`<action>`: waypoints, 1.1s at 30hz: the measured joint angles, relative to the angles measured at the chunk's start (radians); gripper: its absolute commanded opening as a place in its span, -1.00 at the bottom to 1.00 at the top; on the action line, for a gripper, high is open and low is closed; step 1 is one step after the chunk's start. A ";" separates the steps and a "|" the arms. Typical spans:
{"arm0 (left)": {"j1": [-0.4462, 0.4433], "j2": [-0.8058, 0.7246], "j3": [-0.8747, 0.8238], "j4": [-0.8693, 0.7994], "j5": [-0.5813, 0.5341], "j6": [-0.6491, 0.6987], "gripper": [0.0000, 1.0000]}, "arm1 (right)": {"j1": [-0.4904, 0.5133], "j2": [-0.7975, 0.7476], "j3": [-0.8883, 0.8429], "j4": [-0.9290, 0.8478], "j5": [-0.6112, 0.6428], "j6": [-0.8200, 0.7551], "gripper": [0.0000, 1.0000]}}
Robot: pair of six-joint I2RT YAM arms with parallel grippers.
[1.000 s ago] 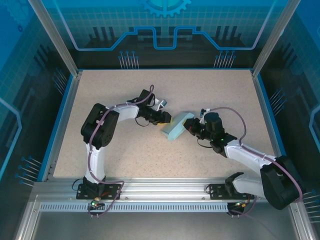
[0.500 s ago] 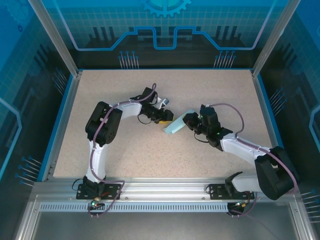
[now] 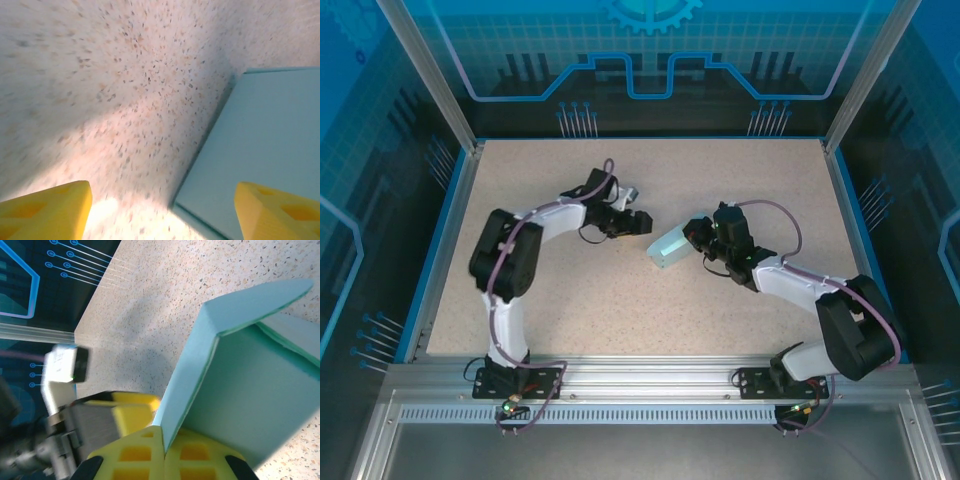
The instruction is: Fold the paper box
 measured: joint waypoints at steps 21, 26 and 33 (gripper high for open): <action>-0.255 -0.218 -0.273 0.268 -0.132 0.457 0.77 | -0.011 0.002 0.016 -0.025 0.001 -0.012 -0.90; -0.268 -0.188 -0.271 0.299 -0.173 0.496 0.48 | -0.014 0.005 0.022 -0.027 0.000 -0.012 -0.90; -0.268 -0.177 -0.254 0.328 -0.204 0.530 0.12 | -0.018 0.006 0.032 -0.045 -0.003 -0.018 -0.87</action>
